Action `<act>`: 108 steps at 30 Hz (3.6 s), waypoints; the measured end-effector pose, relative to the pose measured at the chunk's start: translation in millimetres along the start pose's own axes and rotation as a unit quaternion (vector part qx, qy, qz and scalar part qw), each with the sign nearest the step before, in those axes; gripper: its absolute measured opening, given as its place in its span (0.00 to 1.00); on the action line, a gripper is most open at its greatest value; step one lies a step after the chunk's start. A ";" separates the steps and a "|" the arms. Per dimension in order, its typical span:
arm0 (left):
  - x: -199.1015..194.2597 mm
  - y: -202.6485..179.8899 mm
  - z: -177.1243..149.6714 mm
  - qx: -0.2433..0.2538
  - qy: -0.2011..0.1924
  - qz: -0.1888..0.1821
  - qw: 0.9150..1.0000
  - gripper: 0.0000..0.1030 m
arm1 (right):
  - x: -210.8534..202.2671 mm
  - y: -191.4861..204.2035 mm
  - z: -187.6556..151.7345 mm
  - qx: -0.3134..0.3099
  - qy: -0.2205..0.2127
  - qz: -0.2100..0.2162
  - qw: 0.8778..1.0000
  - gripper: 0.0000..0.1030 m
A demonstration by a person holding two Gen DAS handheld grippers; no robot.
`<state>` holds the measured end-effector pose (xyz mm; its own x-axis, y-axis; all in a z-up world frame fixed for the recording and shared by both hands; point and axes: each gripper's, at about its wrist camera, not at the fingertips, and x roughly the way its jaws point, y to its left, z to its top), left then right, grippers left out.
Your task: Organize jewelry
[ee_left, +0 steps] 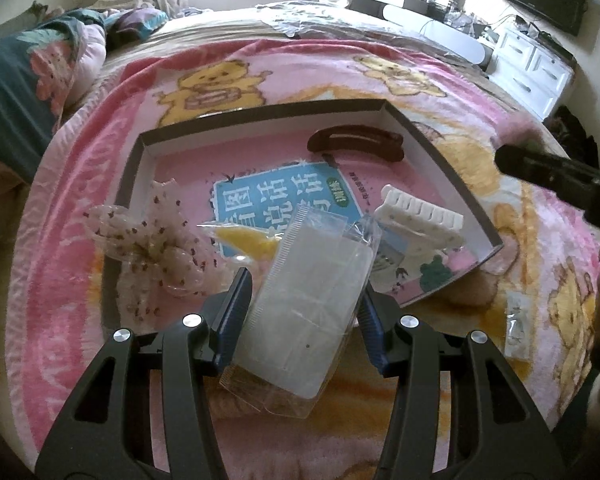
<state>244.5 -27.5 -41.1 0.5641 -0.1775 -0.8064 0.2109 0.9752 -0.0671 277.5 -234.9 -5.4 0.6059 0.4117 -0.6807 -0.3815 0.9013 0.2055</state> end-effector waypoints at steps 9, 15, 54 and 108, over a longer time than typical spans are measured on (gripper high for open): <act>7.5 -1.0 -1.5 -0.002 0.003 0.003 1.000 0.48 | 28.9 -2.1 -10.7 0.005 0.028 -0.009 1.000 0.54; -4.3 -0.7 -2.4 -0.004 -0.008 0.007 1.000 0.65 | 8.5 -2.3 -14.1 0.017 0.004 -0.007 1.000 0.75; -11.6 48.1 -85.4 -0.133 0.013 -0.024 0.991 0.91 | -19.0 -5.4 -130.7 0.145 0.085 -0.022 0.986 0.94; -40.6 72.9 -2.6 -0.080 -0.058 0.028 0.995 0.65 | 18.1 72.6 -5.1 -0.025 0.029 0.023 0.999 0.39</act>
<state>234.8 51.2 -14.8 0.6622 -0.1274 -0.7384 0.0518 0.9909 -0.1246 257.2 -162.7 -6.4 0.5471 0.4420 -0.7109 -0.4428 0.8735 0.2023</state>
